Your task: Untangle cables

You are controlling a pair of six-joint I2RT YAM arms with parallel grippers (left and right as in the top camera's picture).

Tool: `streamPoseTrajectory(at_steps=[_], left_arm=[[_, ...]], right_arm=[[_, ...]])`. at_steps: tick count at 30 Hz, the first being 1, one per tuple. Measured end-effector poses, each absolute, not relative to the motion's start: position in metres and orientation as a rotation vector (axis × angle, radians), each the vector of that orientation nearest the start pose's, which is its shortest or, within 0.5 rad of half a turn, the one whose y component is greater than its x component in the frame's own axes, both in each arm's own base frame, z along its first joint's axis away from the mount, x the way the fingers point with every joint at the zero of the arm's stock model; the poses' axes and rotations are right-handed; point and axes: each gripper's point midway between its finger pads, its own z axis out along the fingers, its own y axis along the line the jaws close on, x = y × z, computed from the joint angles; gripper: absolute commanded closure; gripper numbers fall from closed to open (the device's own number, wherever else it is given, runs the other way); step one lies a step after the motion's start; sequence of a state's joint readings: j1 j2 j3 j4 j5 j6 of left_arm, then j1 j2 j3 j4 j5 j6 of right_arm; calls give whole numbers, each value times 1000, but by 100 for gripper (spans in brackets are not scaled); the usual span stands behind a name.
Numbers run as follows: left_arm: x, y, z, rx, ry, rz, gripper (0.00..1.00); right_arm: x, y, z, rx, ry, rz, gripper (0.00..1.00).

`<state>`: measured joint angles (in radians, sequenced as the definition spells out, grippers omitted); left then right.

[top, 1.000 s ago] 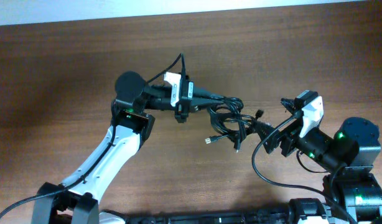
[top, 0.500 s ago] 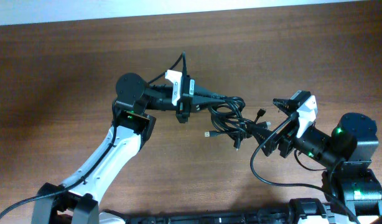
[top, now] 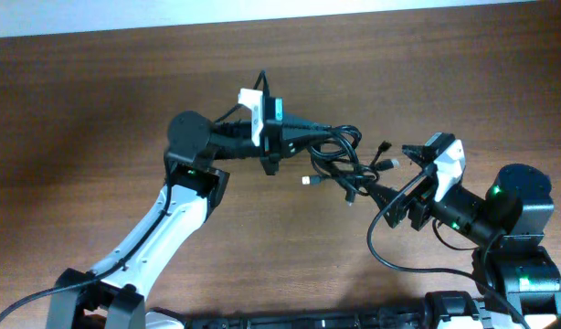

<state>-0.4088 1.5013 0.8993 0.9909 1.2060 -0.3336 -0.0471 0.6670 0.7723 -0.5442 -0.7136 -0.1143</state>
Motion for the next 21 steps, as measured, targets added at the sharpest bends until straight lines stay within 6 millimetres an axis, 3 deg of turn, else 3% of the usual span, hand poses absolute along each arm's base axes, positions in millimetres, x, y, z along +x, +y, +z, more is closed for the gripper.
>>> streamPoseTrajectory(at_steps=[6,21], left_arm=[[233,-285,346,1367,844,-1277,100],[219,-285,340,1445,815,-1309,100]], right_arm=[[249,90,278,-395,1898,573,1],[253,93,293,-350,1850,628,1]])
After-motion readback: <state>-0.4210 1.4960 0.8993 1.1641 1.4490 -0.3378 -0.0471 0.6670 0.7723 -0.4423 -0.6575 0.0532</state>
